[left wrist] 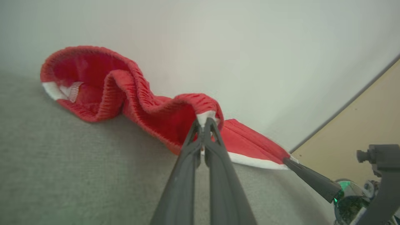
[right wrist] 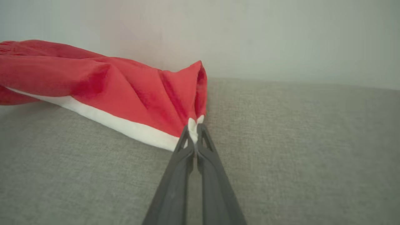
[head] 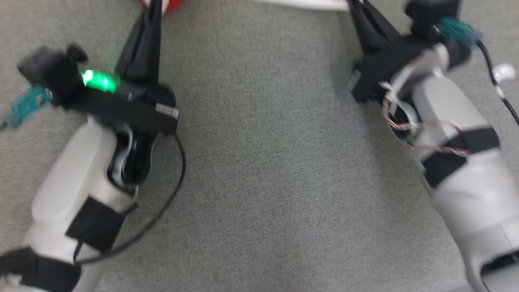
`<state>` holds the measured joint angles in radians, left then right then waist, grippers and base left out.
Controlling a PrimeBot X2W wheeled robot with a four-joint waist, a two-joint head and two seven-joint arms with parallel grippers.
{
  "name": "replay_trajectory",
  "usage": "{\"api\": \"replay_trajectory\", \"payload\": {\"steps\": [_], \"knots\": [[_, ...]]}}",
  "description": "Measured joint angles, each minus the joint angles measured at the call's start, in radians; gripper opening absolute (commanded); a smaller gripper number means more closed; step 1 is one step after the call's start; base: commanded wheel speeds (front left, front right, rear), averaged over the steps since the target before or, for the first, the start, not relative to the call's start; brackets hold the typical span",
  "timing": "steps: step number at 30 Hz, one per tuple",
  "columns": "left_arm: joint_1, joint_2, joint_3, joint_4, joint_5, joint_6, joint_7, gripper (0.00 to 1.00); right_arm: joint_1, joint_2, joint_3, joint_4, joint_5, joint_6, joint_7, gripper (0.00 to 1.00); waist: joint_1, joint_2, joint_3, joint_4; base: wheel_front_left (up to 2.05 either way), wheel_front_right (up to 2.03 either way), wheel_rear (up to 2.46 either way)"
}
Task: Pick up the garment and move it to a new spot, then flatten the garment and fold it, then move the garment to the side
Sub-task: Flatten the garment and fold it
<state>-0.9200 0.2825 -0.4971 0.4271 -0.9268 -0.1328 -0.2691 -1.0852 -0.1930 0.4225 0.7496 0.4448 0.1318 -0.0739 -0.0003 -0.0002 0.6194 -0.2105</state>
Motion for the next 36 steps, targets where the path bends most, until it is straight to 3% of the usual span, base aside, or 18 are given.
{"api": "replay_trajectory", "payload": {"steps": [11,18,21,26,30,33,36], "knots": [[0.343,0.016,-0.036,0.008,-0.207,-0.001,-0.001,0.00,0.347,-0.142,-0.025,-0.189,0.242,0.000,0.151,0.00,-0.0002,-0.0002,-0.211,0.021,0.00,0.00,0.00],[0.587,0.036,-0.065,-0.044,-0.347,0.000,0.062,0.00,0.573,-0.192,-0.104,-0.356,0.281,0.000,0.305,0.00,0.0000,0.0000,-0.373,0.047,0.00,0.00,0.00],[0.717,0.080,-0.119,-0.086,-0.356,0.005,0.118,0.00,0.728,-0.214,-0.159,-0.476,0.277,0.000,0.412,0.00,0.0001,0.0000,-0.450,0.065,0.00,0.00,0.00],[0.812,0.144,-0.177,-0.156,-0.302,0.037,0.141,0.00,0.963,-0.208,-0.260,-0.636,0.263,0.000,0.554,0.00,0.0001,0.0002,-0.515,0.101,0.00,0.00,0.00],[0.857,0.165,-0.188,-0.222,-0.288,0.063,0.139,0.00,1.097,-0.162,-0.365,-0.783,0.232,0.000,0.637,0.00,0.0001,0.0001,-0.539,0.140,0.00,0.00,0.00],[0.849,0.158,-0.174,-0.277,-0.299,0.073,0.140,0.00,1.066,-0.117,-0.420,-0.863,0.155,0.000,0.703,0.00,0.0002,0.0002,-0.553,0.181,0.00,0.00,0.00],[0.783,0.143,-0.173,-0.277,-0.293,0.081,0.158,0.00,0.965,-0.115,-0.401,-0.829,0.114,0.000,0.726,0.00,0.0003,0.0002,-0.552,0.202,0.00,0.00,0.00]]}}
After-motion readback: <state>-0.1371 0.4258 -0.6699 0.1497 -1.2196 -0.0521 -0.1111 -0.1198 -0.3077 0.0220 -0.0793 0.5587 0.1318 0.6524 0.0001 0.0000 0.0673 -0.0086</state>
